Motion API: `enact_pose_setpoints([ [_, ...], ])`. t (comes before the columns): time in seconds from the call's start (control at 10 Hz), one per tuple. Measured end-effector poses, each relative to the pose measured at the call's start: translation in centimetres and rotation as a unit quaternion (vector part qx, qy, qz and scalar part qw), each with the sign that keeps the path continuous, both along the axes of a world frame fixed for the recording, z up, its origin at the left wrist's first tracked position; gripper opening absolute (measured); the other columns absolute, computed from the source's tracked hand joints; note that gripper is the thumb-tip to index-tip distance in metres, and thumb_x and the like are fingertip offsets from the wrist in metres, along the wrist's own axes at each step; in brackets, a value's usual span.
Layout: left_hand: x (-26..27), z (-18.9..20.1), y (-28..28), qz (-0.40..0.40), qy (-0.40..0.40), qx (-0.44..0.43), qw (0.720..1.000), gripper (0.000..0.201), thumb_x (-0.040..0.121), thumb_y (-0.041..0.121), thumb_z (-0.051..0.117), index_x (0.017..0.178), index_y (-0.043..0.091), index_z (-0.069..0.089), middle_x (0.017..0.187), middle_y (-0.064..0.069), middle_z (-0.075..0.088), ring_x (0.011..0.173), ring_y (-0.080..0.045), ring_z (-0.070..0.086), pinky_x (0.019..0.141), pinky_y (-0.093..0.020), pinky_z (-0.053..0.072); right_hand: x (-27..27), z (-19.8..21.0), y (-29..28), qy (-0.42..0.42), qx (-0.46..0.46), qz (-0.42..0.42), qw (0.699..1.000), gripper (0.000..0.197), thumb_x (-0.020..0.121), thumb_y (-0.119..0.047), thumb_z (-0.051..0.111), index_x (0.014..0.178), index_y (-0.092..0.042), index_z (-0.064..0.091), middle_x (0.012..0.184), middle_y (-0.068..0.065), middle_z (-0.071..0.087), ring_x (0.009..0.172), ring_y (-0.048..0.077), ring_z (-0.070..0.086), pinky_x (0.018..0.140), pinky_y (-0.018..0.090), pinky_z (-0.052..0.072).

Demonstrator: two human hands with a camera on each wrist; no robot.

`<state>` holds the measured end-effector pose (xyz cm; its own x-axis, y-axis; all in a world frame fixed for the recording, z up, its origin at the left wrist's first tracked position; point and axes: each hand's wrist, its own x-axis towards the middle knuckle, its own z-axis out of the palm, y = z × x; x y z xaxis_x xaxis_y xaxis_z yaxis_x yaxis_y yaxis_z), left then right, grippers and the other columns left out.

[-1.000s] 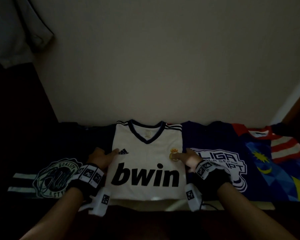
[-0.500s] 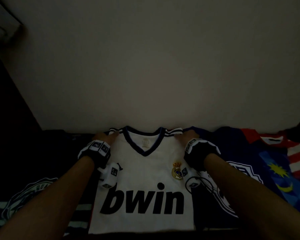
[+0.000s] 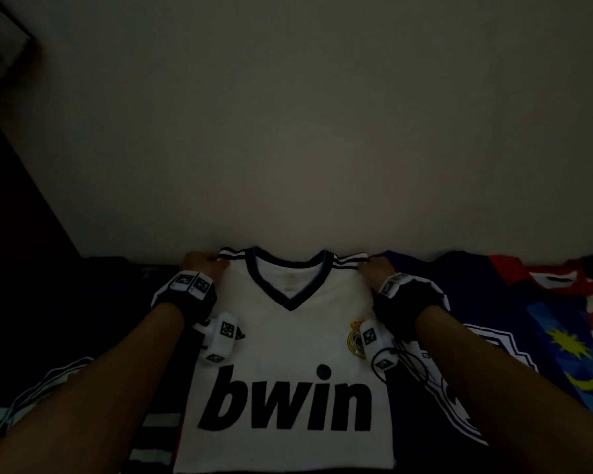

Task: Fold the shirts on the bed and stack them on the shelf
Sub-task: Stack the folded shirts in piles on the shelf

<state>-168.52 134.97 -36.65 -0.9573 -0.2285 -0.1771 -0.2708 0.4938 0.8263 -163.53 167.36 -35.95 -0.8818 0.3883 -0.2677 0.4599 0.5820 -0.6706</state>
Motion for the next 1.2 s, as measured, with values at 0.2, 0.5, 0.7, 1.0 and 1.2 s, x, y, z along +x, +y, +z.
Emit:
enact_pose_setpoints([
  [0.2, 1.7, 1.6, -1.1, -0.026, 0.012, 0.000, 1.000, 0.027, 0.089, 0.024, 0.069, 0.108, 0.005, 0.070, 0.112, -0.008, 0.067, 0.100, -0.024, 0.063, 0.090, -0.024, 0.046, 2.1, 1.2, -3.1, 0.177, 0.045, -0.054, 0.982, 0.056, 0.094, -0.018, 0.056, 0.145, -0.007, 0.036, 0.146, 0.019, 0.037, 0.131, 0.038, 0.038, 0.108, 0.043, 0.034],
  [0.5, 7.8, 2.9, -13.1, -0.004, 0.037, -0.181, 0.983, 0.047, 0.091, 0.031, 0.065, 0.131, 0.008, 0.059, 0.137, -0.016, 0.056, 0.123, -0.032, 0.054, 0.097, -0.028, 0.042, 9.9, -0.1, -25.7, 0.211, -0.011, 0.357, 0.910, 0.051, 0.096, -0.025, 0.046, 0.142, -0.005, 0.042, 0.153, 0.015, 0.031, 0.141, 0.027, 0.030, 0.116, 0.029, 0.019],
  [0.7, 10.1, 0.3, -19.1, -0.113, -0.156, -0.335, 0.922, 0.081, 0.089, 0.067, 0.045, 0.154, 0.037, 0.005, 0.162, -0.006, -0.012, 0.147, -0.040, -0.007, 0.118, -0.051, 0.006, 8.9, -1.9, -33.1, -0.028, 0.191, 0.417, 0.888, 0.077, 0.100, -0.052, 0.037, 0.156, -0.015, 0.000, 0.162, 0.014, -0.008, 0.149, 0.031, -0.007, 0.119, 0.047, -0.001],
  [1.0, 8.6, -2.1, -21.3, -0.141, -0.172, -0.350, 0.910, 0.078, 0.092, 0.067, 0.038, 0.153, 0.040, -0.003, 0.162, -0.004, -0.017, 0.147, -0.038, -0.013, 0.119, -0.054, 0.002, 5.9, -3.1, -34.7, -0.090, 0.239, 0.436, 0.863, 0.082, 0.097, -0.059, 0.038, 0.155, -0.019, -0.004, 0.161, 0.011, -0.017, 0.148, 0.030, -0.014, 0.118, 0.050, -0.002],
  [1.2, 7.6, -1.2, -22.0, -0.161, -0.206, -0.329, 0.907, 0.078, 0.093, 0.065, 0.039, 0.152, 0.040, -0.004, 0.161, -0.005, -0.018, 0.147, -0.039, -0.013, 0.120, -0.052, 0.002, 5.8, -3.5, -34.4, -0.077, 0.230, 0.428, 0.870, 0.078, 0.098, -0.058, 0.035, 0.155, -0.021, -0.003, 0.161, 0.010, -0.018, 0.148, 0.031, -0.015, 0.118, 0.051, -0.002],
])
